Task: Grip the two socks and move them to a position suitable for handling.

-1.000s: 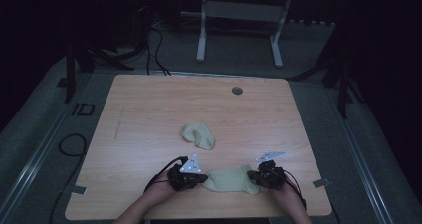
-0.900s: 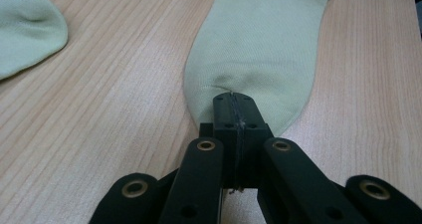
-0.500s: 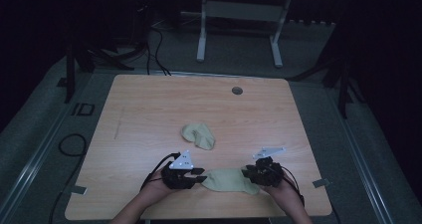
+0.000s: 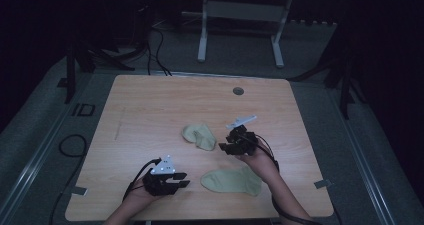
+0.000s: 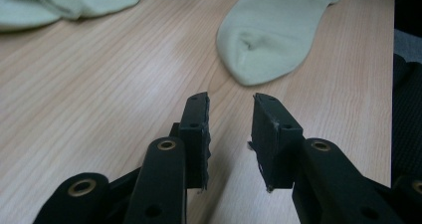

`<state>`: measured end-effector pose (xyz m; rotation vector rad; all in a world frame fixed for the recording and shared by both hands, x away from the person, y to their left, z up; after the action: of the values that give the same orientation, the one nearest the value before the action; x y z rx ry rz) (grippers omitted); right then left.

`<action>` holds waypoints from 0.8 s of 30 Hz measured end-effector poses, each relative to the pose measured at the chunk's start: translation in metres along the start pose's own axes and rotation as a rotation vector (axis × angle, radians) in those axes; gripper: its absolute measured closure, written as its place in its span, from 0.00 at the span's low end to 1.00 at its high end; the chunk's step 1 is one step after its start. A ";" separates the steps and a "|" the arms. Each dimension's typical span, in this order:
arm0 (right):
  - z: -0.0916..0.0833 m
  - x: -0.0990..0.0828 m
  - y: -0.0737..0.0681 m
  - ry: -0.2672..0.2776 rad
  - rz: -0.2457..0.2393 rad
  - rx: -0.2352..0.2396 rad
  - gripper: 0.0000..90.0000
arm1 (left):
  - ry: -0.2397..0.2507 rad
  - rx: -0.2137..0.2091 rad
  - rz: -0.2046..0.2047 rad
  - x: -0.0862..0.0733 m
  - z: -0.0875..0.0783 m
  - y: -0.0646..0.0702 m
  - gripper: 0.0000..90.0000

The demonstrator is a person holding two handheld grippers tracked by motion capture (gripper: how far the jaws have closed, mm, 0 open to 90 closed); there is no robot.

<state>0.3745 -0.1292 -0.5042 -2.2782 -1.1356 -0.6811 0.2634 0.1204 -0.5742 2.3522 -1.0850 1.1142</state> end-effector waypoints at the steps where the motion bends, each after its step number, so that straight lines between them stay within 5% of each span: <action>1: 0.005 0.006 0.001 -0.006 -0.005 0.000 0.61 | -0.004 -0.005 -0.009 -0.001 -0.001 -0.001 0.75; 14: 0.072 0.057 0.010 -0.043 -0.020 0.002 0.48 | 0.006 0.023 -0.047 -0.009 -0.005 -0.005 0.75; 19: 0.108 0.061 0.013 -0.123 -0.023 -0.039 0.51 | 0.004 0.021 -0.052 -0.010 -0.003 -0.006 0.71; 24: 0.121 0.058 0.013 -0.155 -0.020 -0.091 0.62 | 0.013 0.036 -0.058 -0.010 -0.005 -0.007 0.69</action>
<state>0.4416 -0.0267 -0.5609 -2.4358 -1.2223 -0.5825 0.2621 0.1330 -0.5781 2.3844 -0.9938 1.1360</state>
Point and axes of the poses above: each handheld gripper's, and its own axes: z roughly forward along the jaws, x roughly out of its top, y roughly to its right, the point moved 2 cm from there along z, roughly forward along the jaws, and after that the axes turned 14 degrees about x, right-handed, at the moved point
